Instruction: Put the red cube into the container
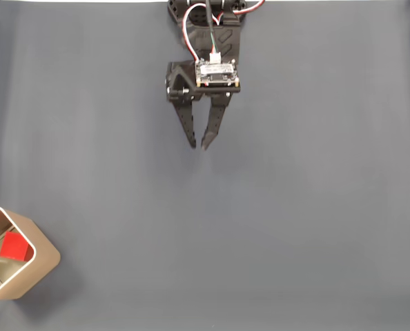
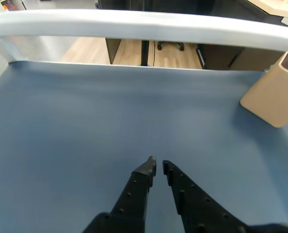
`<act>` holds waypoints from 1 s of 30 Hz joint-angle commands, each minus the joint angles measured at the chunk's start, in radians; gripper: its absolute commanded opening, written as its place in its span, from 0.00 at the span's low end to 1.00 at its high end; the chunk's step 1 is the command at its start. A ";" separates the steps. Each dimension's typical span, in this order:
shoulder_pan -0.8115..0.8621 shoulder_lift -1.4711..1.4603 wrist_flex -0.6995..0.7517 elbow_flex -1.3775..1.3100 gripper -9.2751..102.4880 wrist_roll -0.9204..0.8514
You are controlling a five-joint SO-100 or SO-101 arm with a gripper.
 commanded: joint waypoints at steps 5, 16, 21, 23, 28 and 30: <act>-0.018 0.262 0.117 0.209 0.08 -0.015; -0.054 0.495 0.632 0.224 0.08 0.066; -0.052 0.558 0.805 0.224 0.08 0.100; -0.052 0.586 0.867 0.224 0.08 0.095; -0.043 0.644 0.897 0.224 0.09 0.109; -0.043 0.660 0.907 0.224 0.09 0.114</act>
